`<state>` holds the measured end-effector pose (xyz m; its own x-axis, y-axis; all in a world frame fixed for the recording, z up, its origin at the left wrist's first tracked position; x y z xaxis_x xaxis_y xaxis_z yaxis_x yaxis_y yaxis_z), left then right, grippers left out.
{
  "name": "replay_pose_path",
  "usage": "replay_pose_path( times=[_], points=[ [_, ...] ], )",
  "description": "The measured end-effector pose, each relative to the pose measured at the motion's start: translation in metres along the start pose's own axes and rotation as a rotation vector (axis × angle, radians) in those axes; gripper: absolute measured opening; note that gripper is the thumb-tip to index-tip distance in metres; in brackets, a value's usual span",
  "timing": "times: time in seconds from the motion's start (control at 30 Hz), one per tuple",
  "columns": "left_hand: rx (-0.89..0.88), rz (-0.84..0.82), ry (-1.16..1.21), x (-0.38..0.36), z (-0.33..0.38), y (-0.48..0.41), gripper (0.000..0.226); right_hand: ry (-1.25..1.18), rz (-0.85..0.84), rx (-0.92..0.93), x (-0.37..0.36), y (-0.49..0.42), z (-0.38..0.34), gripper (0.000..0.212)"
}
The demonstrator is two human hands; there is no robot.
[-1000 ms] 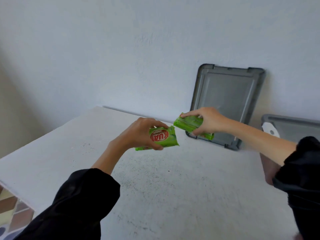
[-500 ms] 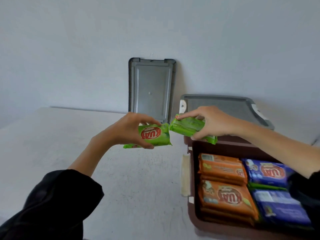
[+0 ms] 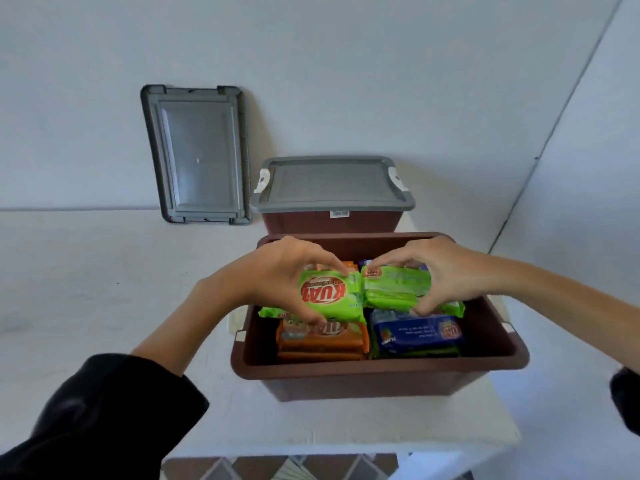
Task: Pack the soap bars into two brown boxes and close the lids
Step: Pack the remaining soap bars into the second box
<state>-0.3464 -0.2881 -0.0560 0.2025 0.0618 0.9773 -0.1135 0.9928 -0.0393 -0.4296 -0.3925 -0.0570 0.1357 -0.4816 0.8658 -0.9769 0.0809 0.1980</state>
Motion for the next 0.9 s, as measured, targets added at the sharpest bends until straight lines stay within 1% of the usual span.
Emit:
replay_pose_path(
  times=[0.17, 0.3, 0.4, 0.47, 0.57, 0.63, 0.77, 0.9],
  points=[
    [-0.007, -0.103, -0.096, -0.028, 0.008, -0.015, 0.066, 0.025, -0.058, -0.037, -0.015, 0.012, 0.016, 0.079],
    [0.009, -0.126, -0.146, -0.032, 0.007, -0.019, 0.068, 0.051, -0.050, -0.046, -0.022, 0.010, 0.023, 0.081],
    [0.010, -0.146, -0.244, -0.035, 0.008, -0.022, 0.070, 0.081, -0.054, -0.031, -0.024, 0.008, 0.025, 0.080],
    [0.000, -0.161, -0.288, -0.039, 0.009, -0.023, 0.071, 0.072, -0.074, -0.025, -0.024, 0.007, 0.025, 0.078],
    [-0.001, -0.183, -0.262, -0.040, 0.009, -0.024, 0.070, 0.047, -0.099, -0.035, -0.022, 0.003, 0.025, 0.069],
    [0.012, -0.146, -0.206, -0.032, 0.007, -0.025, 0.065, 0.013, -0.064, -0.040, -0.017, -0.001, 0.024, 0.061],
    [0.027, 0.013, -0.070, 0.001, -0.003, -0.022, 0.045, 0.001, 0.113, 0.015, 0.008, -0.019, 0.006, 0.049],
    [0.085, 0.250, -0.004, 0.048, -0.035, -0.005, 0.030, -0.083, 0.233, 0.125, 0.033, -0.048, -0.032, 0.052]
  ],
)
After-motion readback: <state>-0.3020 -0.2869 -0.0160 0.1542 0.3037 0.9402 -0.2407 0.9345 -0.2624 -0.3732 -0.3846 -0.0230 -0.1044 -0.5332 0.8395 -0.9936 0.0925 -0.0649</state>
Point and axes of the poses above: each hand's wrist, its own y-axis away from the middle knuckle, its own x-axis out of the back of the hand, z = x × y, the point moved 9 cm from there along -y, towards the middle knuckle, and after that the axes turned 9 degrees about -y, right-handed, at the moved point
